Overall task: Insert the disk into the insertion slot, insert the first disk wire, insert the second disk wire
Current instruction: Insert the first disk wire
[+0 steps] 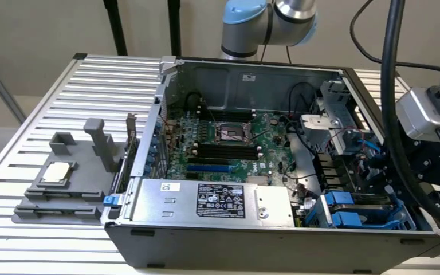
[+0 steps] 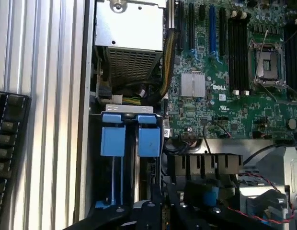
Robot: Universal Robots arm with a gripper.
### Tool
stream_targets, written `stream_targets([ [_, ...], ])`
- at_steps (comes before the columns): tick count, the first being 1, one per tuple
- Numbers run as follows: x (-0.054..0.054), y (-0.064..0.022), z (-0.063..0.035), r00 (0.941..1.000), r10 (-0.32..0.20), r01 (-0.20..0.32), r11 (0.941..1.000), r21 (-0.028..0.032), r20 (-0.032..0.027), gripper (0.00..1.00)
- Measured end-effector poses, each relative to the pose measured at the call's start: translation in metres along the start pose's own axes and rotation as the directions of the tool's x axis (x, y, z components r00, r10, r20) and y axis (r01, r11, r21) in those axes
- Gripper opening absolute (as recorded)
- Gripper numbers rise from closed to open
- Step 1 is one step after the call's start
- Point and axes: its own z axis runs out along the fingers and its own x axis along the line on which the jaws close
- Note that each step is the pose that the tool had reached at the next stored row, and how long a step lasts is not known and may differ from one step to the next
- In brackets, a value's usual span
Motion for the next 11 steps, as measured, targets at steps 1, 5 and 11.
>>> stream_targets([
  [1, 0.0001, 0.0, 0.0003, 1.0, 0.008, -0.008, 1.0, 0.001, -0.0031, 0.16],
  [5, 0.0003, 0.0, 0.0014, 0.9994, 0.018, -0.019, 0.9998, -0.01, -0.0289, 0.16],
  [11, 0.0001, -0.0001, 0.0018, 0.9986, 0.02, -0.02, 0.9998, -0.009, -0.0499, 0.16],
])
